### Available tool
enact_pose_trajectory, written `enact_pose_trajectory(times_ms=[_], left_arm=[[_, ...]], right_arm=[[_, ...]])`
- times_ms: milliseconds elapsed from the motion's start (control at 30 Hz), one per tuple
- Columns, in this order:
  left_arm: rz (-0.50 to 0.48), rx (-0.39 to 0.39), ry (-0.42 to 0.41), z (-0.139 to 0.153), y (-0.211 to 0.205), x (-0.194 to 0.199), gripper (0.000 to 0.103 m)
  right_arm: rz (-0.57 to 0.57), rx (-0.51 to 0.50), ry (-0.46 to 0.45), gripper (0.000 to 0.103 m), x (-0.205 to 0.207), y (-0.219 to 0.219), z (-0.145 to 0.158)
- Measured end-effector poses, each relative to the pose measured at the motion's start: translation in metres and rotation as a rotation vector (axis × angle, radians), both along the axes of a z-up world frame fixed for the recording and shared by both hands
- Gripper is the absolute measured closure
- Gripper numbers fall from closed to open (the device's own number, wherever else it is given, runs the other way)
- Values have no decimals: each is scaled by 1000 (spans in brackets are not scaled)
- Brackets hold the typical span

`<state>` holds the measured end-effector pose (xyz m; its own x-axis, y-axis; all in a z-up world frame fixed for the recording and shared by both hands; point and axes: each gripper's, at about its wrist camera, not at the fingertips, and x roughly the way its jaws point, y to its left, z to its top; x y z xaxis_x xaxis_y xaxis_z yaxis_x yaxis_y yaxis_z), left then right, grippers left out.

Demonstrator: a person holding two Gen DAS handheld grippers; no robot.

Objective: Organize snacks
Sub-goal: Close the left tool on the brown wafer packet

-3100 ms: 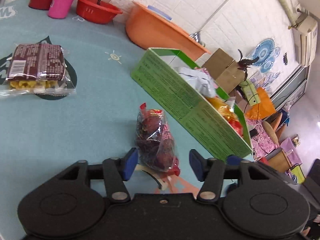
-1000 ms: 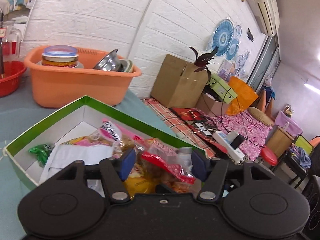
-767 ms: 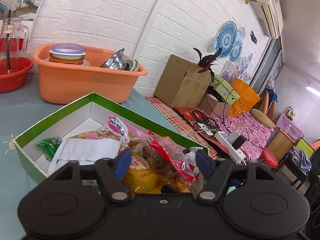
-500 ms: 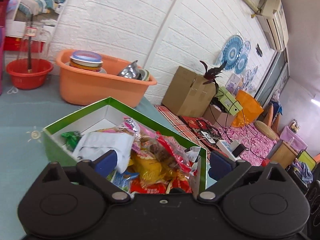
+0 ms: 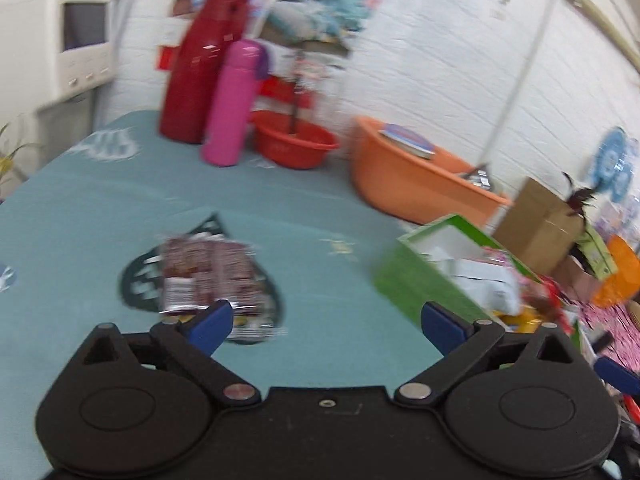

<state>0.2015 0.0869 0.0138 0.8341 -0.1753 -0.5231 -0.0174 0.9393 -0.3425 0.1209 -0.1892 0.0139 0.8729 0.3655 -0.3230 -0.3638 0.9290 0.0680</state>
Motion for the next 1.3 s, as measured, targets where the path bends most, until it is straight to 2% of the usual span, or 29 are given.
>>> enact_pose_trajectory(times_ms=[200,300,400,467,500,600,733,867,967,1000,1033,1100,1200,1300], left_arm=[[125,23,40,-21,37,27,0],[139,7,68,-30,46,45,0],[116,28,71,-35,45,57,0],[109,74,80,-39,42,60,13],[85,86,82,-41,40,60,23],[9,95,74,-42,31,49,28],[-176,97,73,-44,3,21,28],[-328,42,84,-47,-26,-21,27],[-366,-9,94,-48,-37,-46,20],[-370,-33,92,-47,-38,-52,9],[-362,-57,89,-46,-36,-56,4],[-338,-115,98,-43,-29,-55,3],[-327,-205,129,-42,-20,-47,8],[-323,-188,141,-44,-24,-44,12]], right_arm=[[36,-31,32,0,-3,22,-7],[35,-47,47,0,-1,27,-11],[21,-50,74,0,2,28,-16],[19,-50,87,0,5,28,-19],[19,-49,92,0,5,28,-20],[30,-51,99,0,6,29,-24],[49,-39,129,0,7,32,-30],[103,-10,172,0,0,33,-37],[144,15,221,0,-5,31,-45],[156,32,242,0,-7,30,-47],[165,50,259,0,-7,29,-49],[184,99,302,0,-7,26,-53],[189,146,346,0,-5,26,-57],[204,159,357,0,-4,31,-57]])
